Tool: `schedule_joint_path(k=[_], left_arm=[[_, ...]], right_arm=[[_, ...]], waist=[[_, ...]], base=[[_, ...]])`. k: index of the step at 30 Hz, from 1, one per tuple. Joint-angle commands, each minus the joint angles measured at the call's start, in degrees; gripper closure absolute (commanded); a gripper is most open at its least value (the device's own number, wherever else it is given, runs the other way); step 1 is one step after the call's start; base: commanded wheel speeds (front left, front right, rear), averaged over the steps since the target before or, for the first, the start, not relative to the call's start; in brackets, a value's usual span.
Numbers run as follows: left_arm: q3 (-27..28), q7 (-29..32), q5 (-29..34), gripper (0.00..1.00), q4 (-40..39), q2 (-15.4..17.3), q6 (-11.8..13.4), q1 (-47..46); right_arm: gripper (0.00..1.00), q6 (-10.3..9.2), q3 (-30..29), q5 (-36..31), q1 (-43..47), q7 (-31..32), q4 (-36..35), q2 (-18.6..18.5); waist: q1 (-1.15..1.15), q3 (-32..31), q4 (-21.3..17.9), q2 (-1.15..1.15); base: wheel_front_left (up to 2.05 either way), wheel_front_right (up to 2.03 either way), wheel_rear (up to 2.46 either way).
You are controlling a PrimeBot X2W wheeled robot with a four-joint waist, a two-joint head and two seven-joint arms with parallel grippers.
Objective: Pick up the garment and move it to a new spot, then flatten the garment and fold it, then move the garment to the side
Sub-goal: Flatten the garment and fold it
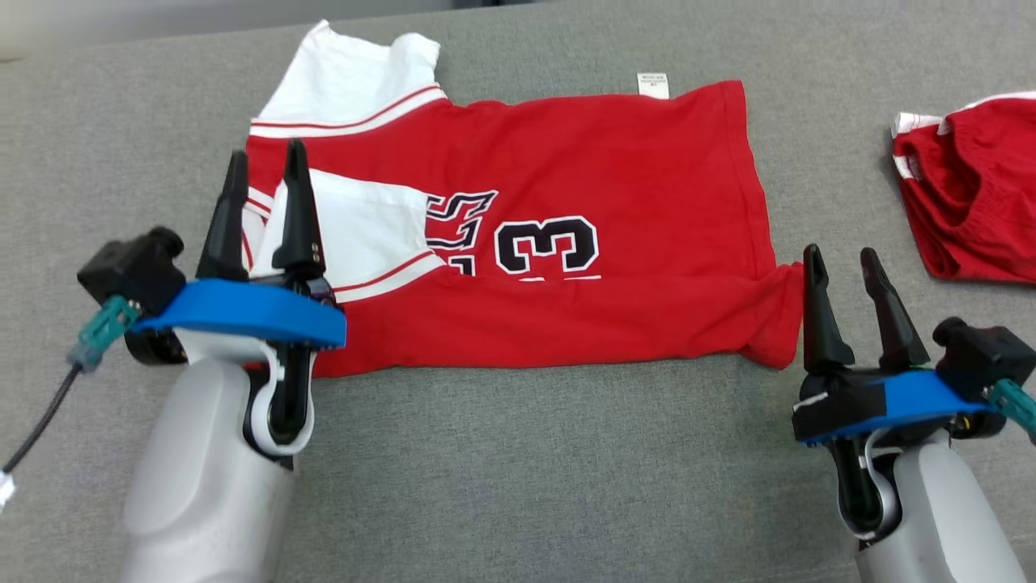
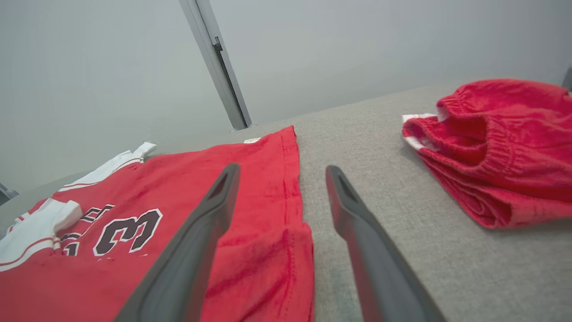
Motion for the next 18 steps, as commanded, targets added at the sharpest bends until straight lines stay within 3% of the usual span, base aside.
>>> schedule_joint_path(k=[1,5,11,18], left_arm=[[0.0,-0.2,-0.1,0.0,-1.3,0.3,-0.5,2.8],[-0.1,0.7,-0.7,0.0,-3.4,2.4,-0.5,7.8],[1.6,6.8,-2.1,0.0,-7.6,5.6,3.4,15.3],[1.9,16.3,-5.5,0.0,-9.9,5.5,7.5,19.6]], right_arm=[[0.0,0.03,-0.5,-1.8,2.0,-0.2,-2.4,0.0],[0.0,0.03,-1.1,-5.3,5.4,1.6,-6.5,-0.1],[0.0,0.03,-1.4,-6.8,9.6,5.6,-10.5,0.0],[0.0,0.03,-1.6,-7.5,11.5,8.1,-12.3,0.0]], waist=[[0.01,-0.9,0.3,0.0],[0.01,-2.5,1.0,0.0],[0.01,-4.2,2.2,0.0],[0.01,-4.5,2.7,0.0]], base=[[0.0,0.0,0.0],[0.0,0.0,0.0],[0.0,0.0,0.0],[0.0,0.0,0.0]])
